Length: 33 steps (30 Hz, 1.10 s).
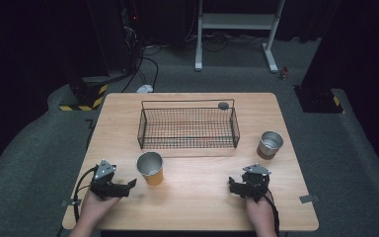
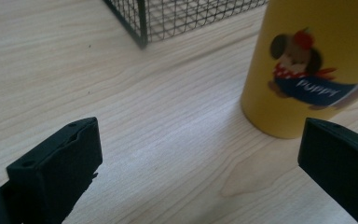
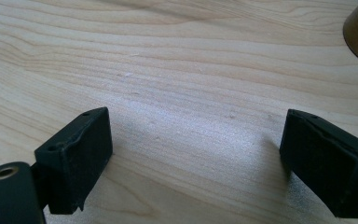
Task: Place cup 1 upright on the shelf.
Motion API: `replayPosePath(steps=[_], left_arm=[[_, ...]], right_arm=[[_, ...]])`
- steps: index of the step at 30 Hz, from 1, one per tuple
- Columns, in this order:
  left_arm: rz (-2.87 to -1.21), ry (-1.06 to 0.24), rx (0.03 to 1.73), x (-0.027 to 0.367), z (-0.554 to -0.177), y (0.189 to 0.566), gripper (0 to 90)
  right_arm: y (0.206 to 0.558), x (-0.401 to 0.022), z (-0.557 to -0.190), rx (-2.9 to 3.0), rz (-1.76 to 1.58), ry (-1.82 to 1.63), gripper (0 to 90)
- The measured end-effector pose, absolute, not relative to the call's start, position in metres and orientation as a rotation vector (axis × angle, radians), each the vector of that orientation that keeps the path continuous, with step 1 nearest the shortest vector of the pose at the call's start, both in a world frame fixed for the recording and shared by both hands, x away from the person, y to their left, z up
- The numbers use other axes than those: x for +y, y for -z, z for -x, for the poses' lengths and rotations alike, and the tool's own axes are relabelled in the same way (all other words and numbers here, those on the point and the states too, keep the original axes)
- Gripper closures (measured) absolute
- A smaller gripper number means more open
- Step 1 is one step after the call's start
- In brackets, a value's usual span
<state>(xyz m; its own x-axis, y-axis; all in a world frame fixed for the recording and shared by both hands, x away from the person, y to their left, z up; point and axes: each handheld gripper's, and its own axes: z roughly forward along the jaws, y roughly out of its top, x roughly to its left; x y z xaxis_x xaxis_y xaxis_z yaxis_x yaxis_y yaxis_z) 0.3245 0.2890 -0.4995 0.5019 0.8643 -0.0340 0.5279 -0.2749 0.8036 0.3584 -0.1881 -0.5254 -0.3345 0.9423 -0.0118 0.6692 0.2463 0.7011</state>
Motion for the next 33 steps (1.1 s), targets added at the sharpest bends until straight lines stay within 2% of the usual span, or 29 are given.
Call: replayPosePath(steps=[9,33], left_arm=[[-1.943,-0.554,1.06,0.283,-0.317,0.489,0.4],[-1.931,-0.534,0.96,0.252,-0.304,0.477,0.4]], right_arm=[[0.526,-0.188,-0.358,2.1,-1.46,-0.851,9.1],[0.525,-0.187,-0.358,2.122,-1.439,-0.857,9.1]])
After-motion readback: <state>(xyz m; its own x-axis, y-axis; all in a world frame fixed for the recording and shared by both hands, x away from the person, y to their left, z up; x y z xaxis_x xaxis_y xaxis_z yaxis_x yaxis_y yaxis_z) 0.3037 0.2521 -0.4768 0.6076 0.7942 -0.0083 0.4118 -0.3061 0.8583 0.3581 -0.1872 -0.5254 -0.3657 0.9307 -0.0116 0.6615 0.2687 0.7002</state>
